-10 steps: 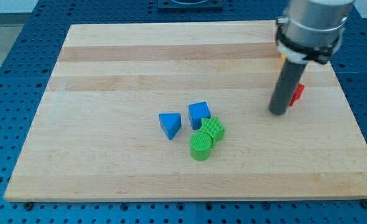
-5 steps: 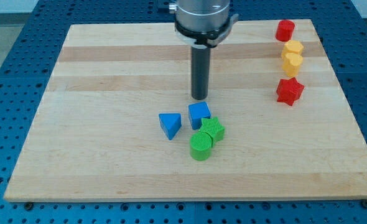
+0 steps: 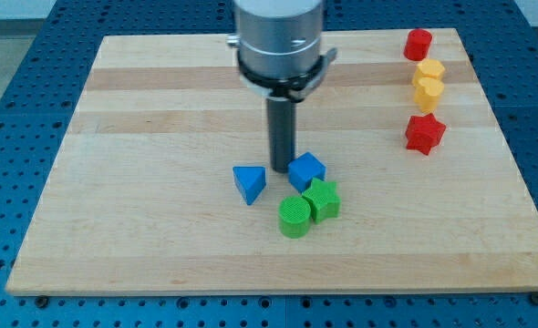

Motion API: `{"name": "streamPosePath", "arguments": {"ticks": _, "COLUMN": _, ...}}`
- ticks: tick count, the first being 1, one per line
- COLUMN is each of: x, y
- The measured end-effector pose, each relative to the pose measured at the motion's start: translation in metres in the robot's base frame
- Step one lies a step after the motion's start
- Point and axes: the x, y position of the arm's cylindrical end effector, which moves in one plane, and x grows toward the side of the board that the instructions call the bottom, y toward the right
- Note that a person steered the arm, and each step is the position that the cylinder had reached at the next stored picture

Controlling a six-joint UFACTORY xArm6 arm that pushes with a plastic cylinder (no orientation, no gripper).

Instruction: Place blue cube below red star

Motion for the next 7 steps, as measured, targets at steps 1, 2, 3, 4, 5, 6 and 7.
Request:
{"name": "streamPosePath", "arguments": {"ticks": 1, "x": -0.001, "y": 0.05}}
{"name": "streamPosePath", "arguments": {"ticks": 2, "x": -0.001, "y": 0.074}}
{"name": "streamPosePath", "arguments": {"ticks": 3, "x": -0.016, "y": 0.064}}
{"name": "streamPosePath", "arguments": {"ticks": 4, "x": -0.029, "y": 0.026}}
{"name": "streamPosePath", "arguments": {"ticks": 5, "x": -0.029, "y": 0.006}}
{"name": "streamPosePath", "arguments": {"ticks": 6, "x": -0.009, "y": 0.005}}
{"name": "streamPosePath", "arguments": {"ticks": 7, "x": -0.001, "y": 0.005}}
